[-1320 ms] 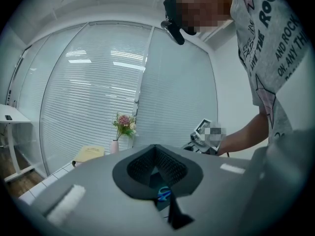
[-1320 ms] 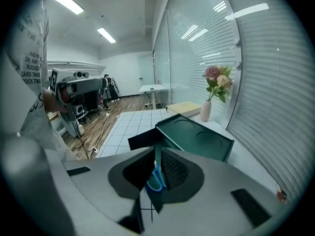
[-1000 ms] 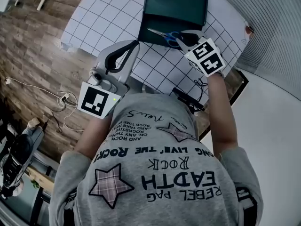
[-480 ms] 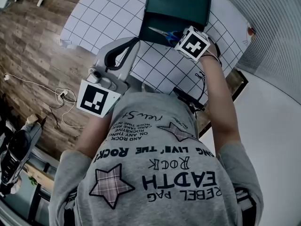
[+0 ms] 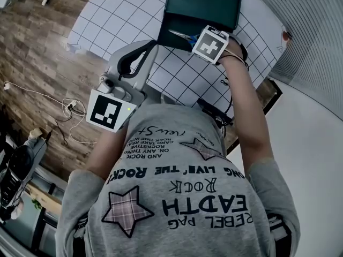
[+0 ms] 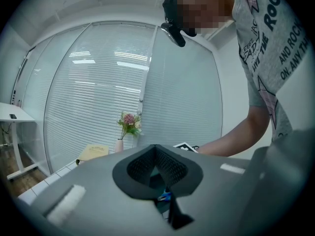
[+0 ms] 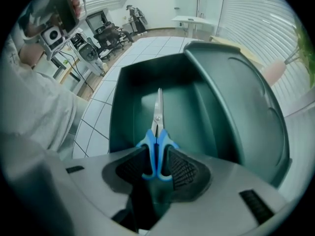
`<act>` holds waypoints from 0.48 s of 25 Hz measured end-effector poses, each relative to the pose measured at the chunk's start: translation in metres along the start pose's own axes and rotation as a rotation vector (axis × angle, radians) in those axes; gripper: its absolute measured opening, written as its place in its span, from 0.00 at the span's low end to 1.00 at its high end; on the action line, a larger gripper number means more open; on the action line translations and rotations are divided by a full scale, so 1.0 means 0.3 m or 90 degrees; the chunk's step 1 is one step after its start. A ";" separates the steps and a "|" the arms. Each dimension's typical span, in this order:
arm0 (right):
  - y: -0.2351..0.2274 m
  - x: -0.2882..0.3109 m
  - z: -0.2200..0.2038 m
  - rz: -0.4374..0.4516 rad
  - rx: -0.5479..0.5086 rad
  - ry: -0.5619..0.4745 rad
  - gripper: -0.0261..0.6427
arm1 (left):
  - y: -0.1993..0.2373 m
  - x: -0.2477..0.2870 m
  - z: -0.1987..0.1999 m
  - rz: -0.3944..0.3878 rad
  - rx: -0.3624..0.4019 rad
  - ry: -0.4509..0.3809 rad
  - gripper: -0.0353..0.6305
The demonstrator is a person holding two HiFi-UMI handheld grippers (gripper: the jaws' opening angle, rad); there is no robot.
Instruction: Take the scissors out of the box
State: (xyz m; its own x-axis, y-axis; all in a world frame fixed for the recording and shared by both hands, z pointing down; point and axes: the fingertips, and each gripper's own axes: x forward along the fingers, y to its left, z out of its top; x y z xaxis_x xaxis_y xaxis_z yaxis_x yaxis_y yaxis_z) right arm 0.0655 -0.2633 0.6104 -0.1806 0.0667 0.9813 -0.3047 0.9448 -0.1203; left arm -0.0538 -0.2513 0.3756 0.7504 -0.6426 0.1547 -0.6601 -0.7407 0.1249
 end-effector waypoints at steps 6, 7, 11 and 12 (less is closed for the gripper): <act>-0.003 -0.010 0.007 -0.015 -0.007 -0.043 0.23 | 0.002 0.009 0.002 -0.002 0.000 0.000 0.06; -0.002 -0.013 0.009 -0.019 -0.010 -0.052 0.23 | 0.003 0.009 0.002 -0.002 -0.001 0.001 0.06; -0.002 -0.012 0.010 -0.028 -0.017 -0.066 0.23 | 0.006 0.007 -0.001 -0.001 -0.004 0.001 0.06; -0.003 -0.011 0.011 -0.030 -0.020 -0.070 0.23 | 0.007 0.006 -0.002 0.000 -0.004 0.001 0.06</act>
State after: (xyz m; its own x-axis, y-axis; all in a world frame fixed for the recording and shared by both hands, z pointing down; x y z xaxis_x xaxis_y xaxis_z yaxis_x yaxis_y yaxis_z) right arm 0.0633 -0.2655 0.6068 -0.2681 -0.0120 0.9633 -0.2869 0.9556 -0.0680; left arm -0.0538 -0.2538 0.3766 0.7505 -0.6423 0.1557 -0.6602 -0.7395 0.1316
